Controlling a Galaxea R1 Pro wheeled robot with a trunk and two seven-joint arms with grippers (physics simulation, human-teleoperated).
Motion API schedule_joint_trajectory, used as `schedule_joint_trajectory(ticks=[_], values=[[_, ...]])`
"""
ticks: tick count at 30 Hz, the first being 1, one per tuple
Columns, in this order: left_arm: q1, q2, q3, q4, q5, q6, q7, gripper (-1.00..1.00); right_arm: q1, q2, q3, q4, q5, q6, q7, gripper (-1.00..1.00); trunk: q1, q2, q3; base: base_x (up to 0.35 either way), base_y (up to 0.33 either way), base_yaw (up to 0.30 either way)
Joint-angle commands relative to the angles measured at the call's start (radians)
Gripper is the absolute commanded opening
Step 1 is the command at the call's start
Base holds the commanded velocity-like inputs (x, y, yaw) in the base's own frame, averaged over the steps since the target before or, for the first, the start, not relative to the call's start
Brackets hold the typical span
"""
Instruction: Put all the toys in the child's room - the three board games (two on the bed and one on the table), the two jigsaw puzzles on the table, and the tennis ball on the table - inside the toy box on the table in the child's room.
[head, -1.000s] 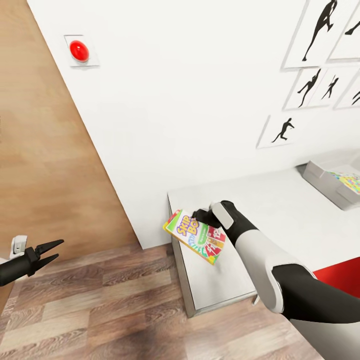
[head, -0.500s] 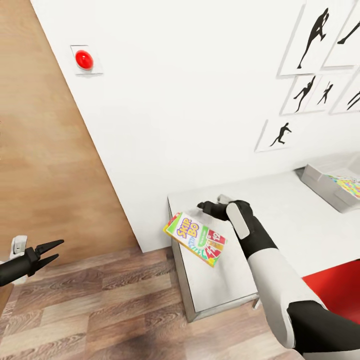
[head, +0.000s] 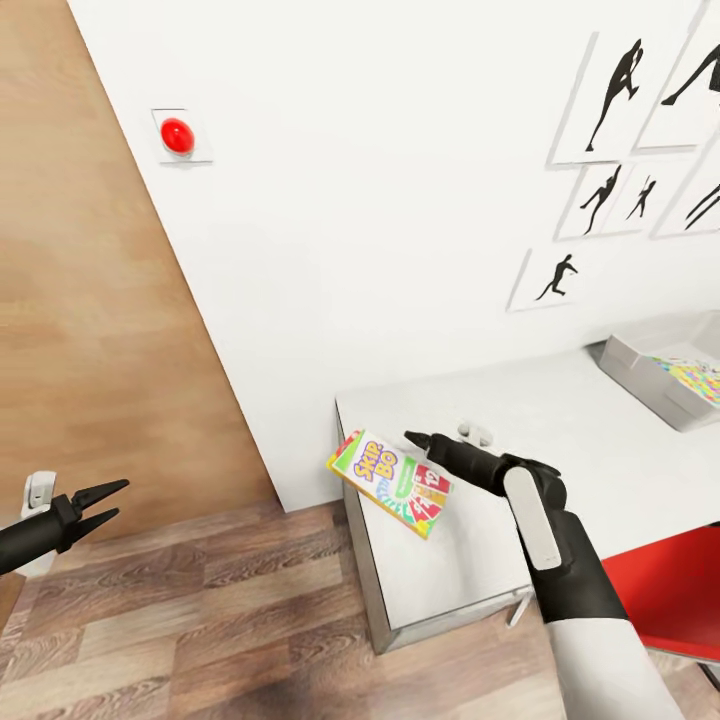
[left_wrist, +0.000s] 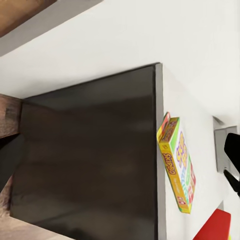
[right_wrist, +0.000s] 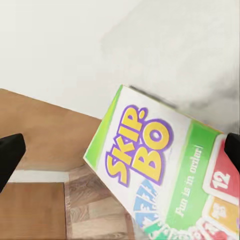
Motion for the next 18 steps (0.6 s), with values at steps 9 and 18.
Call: schedule_joint_trajectory(ticks=[9,18], values=[[-0.001,-0.002,-0.007,0.000,-0.004,0.002,0.001,1.00,0.169,-0.025,-0.104,-0.072,0.005,-0.032,0.342,1.00,0.001,-0.002,0.013,0.000,0.000,0.000],[-0.001,-0.032,-0.034,-0.001,-0.006,-0.051,0.006,1.00,0.242,-0.063,-0.161,-0.094,0.013,-0.087,0.558,1.00,0.001,-0.002,0.026,0.000,0.000,0.000]])
